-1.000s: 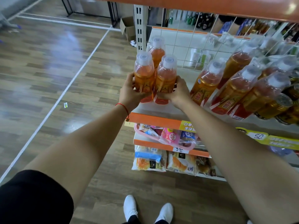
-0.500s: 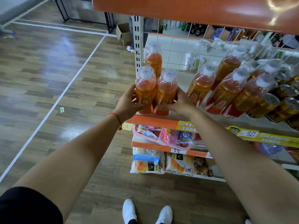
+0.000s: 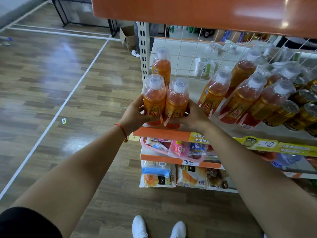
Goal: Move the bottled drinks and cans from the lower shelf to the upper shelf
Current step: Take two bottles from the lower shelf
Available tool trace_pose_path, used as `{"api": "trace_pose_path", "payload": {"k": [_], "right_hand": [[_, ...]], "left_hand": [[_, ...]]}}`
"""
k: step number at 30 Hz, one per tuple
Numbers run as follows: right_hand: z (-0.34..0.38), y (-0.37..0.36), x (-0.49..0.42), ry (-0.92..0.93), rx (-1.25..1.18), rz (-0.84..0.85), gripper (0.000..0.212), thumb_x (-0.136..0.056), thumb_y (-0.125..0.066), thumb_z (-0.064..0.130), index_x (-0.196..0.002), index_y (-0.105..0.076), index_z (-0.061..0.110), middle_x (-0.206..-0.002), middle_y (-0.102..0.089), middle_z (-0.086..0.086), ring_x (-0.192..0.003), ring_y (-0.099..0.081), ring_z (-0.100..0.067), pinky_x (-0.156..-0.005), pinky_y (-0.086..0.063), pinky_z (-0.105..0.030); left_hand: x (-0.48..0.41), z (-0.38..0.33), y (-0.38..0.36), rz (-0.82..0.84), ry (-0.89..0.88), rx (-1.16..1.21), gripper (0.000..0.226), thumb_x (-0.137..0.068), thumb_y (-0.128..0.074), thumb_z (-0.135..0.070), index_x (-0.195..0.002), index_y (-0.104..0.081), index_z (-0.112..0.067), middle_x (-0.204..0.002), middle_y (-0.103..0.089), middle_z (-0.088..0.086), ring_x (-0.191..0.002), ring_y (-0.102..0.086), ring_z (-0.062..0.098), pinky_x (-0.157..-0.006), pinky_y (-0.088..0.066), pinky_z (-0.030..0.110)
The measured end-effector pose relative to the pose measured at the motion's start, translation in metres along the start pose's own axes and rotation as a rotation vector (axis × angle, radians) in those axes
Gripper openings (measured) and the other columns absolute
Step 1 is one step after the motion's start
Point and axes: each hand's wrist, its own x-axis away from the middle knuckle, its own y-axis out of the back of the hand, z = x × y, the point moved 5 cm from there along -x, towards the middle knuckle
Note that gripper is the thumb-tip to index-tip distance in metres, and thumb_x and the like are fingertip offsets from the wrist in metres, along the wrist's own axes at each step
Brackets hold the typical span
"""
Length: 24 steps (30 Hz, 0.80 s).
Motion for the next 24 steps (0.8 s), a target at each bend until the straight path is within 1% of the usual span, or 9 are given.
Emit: {"api": "trace_pose_path", "payload": {"k": [3,6,8,10,14,16,18,21,24], "right_hand": [[0.003,0.003,0.003,0.004,-0.013,-0.037,0.082,-0.062,-0.092,0.020,-0.132,-0.049,0.022,-0.124,-0.064,0.003,-0.117,-0.059,-0.016,-0.102,-0.049,-0.041],[0.014,0.011,0.015,0.028,0.014,-0.070,0.080,-0.063,-0.092,0.025,-0.131,-0.051,0.020,-0.122,-0.065,0.003,-0.114,-0.060,-0.014,-0.100,-0.051,-0.040],[0.027,0.019,0.029,0.052,0.034,-0.071,0.080,-0.063,-0.091,0.031,-0.131,-0.051,0.021,-0.121,-0.066,0.006,-0.114,-0.061,-0.012,-0.100,-0.050,-0.037],[0.044,0.026,0.049,0.069,0.048,-0.050,0.082,-0.060,-0.089,0.041,-0.130,-0.052,0.023,-0.121,-0.066,0.009,-0.114,-0.061,-0.009,-0.100,-0.049,-0.033],[0.084,0.040,0.102,0.105,0.119,-0.005,0.072,-0.056,-0.083,0.051,-0.119,-0.058,0.028,-0.104,-0.066,0.024,-0.099,-0.061,0.011,-0.087,-0.045,-0.010],[0.103,0.049,0.126,0.126,0.141,-0.007,0.061,-0.057,-0.082,0.051,-0.111,-0.059,0.036,-0.096,-0.068,0.030,-0.096,-0.062,0.014,-0.083,-0.045,-0.006],[0.126,0.059,0.150,0.159,0.169,-0.014,0.054,-0.058,-0.081,0.053,-0.106,-0.061,0.039,-0.098,-0.068,0.032,-0.097,-0.062,0.013,-0.083,-0.047,-0.008],[0.168,0.075,0.180,0.236,0.198,-0.043,0.051,-0.057,-0.081,0.054,-0.103,-0.063,0.038,-0.099,-0.069,0.030,-0.095,-0.065,0.009,-0.081,-0.051,-0.012],[0.206,0.091,0.205,0.312,0.199,-0.064,0.051,-0.055,-0.082,0.050,-0.102,-0.065,0.036,-0.095,-0.071,0.027,-0.091,-0.067,0.006,-0.079,-0.053,-0.014]], "left_hand": [[0.001,-0.007,0.000,-0.011,-0.012,0.007,0.071,-0.067,-0.088,-0.004,-0.125,-0.053,-0.024,-0.110,-0.066,-0.011,-0.101,-0.064,0.003,-0.083,-0.055,0.019],[0.006,-0.026,0.000,0.005,-0.049,-0.005,0.072,-0.067,-0.088,-0.006,-0.127,-0.053,-0.026,-0.110,-0.067,-0.012,-0.104,-0.065,0.009,-0.085,-0.056,0.023],[0.016,-0.042,0.001,0.007,-0.068,-0.002,0.071,-0.066,-0.089,-0.007,-0.125,-0.054,-0.026,-0.108,-0.068,-0.013,-0.101,-0.066,0.007,-0.086,-0.055,0.022],[0.032,-0.062,0.003,0.017,-0.090,0.005,0.069,-0.065,-0.089,-0.006,-0.122,-0.056,-0.026,-0.106,-0.069,-0.013,-0.100,-0.067,0.005,-0.088,-0.055,0.023],[0.074,-0.103,0.005,0.052,-0.120,0.035,0.064,-0.056,-0.089,-0.020,-0.111,-0.059,-0.037,-0.100,-0.071,-0.017,-0.100,-0.068,0.007,-0.084,-0.057,0.026],[0.093,-0.126,0.008,0.043,-0.135,0.044,0.063,-0.052,-0.088,-0.025,-0.106,-0.060,-0.042,-0.098,-0.072,-0.017,-0.096,-0.069,0.006,-0.080,-0.058,0.024],[0.108,-0.150,0.012,0.029,-0.177,0.019,0.065,-0.054,-0.092,-0.015,-0.102,-0.062,-0.047,-0.097,-0.073,-0.011,-0.092,-0.069,0.008,-0.074,-0.057,0.023],[0.129,-0.195,0.020,0.042,-0.238,0.006,0.065,-0.061,-0.089,-0.002,-0.112,-0.060,-0.031,-0.100,-0.074,-0.004,-0.092,-0.070,0.009,-0.072,-0.056,0.022],[0.148,-0.243,0.029,0.065,-0.315,-0.006,0.061,-0.060,-0.088,-0.013,-0.114,-0.059,-0.021,-0.103,-0.074,-0.006,-0.097,-0.071,0.009,-0.075,-0.056,0.021]]}}
